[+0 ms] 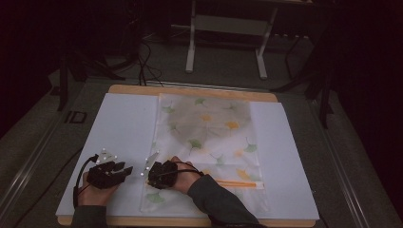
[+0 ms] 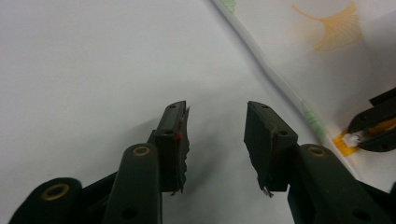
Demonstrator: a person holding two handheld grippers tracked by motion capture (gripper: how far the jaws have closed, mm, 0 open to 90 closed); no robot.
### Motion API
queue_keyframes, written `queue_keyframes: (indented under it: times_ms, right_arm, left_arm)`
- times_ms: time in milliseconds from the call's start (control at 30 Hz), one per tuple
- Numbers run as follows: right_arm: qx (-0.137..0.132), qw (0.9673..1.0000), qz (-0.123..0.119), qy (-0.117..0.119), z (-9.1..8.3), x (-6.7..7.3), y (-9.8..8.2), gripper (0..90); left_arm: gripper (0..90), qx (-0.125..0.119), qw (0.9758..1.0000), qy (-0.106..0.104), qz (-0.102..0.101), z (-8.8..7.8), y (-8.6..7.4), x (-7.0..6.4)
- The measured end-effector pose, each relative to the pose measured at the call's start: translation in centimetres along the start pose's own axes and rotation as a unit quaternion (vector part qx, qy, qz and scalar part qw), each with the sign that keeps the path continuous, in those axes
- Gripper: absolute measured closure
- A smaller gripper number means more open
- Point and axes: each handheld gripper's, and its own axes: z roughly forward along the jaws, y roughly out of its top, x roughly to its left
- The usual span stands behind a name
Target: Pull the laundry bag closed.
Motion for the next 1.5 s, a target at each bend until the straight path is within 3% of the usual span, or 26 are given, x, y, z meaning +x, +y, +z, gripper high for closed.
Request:
queue_keyframes:
  times_ms: [267, 400, 567, 767, 1167, 1500]
  right_arm:
    - [-0.006, 1.0000, 0.003, -0.002, -0.2, 0.1, -0.2, 83.9]
    - [-0.007, 1.0000, 0.000, -0.003, -0.3, 0.1, -0.2, 83.9]
    - [-0.010, 0.9999, 0.000, -0.004, -0.5, 0.1, -0.3, 83.9]
    - [-0.011, 0.9999, 0.000, -0.007, -0.7, 0.1, -0.2, 83.9]
    - [-0.012, 0.9998, -0.003, -0.013, -0.8, 0.1, -0.2, 83.9]
    - [-0.012, 0.9997, -0.011, -0.018, -1.1, 0.4, -0.1, 84.0]
  left_arm:
    - [57.4, -0.004, 0.9999, -0.014, -0.006, -0.4, -0.2, -0.5]
    - [57.1, -0.008, 0.9994, -0.032, -0.014, -0.6, -0.3, -1.1]
    - [57.1, -0.004, 0.9988, -0.049, -0.009, -0.8, -0.3, -1.9]
    - [58.4, 0.009, 0.9968, -0.079, -0.004, -0.9, -0.4, -2.7]
    - [61.9, 0.029, 0.9924, -0.120, -0.005, -0.3, -0.6, -4.1]
    - [63.2, 0.048, 0.9896, -0.135, 0.000, 0.4, -0.7, -4.6]
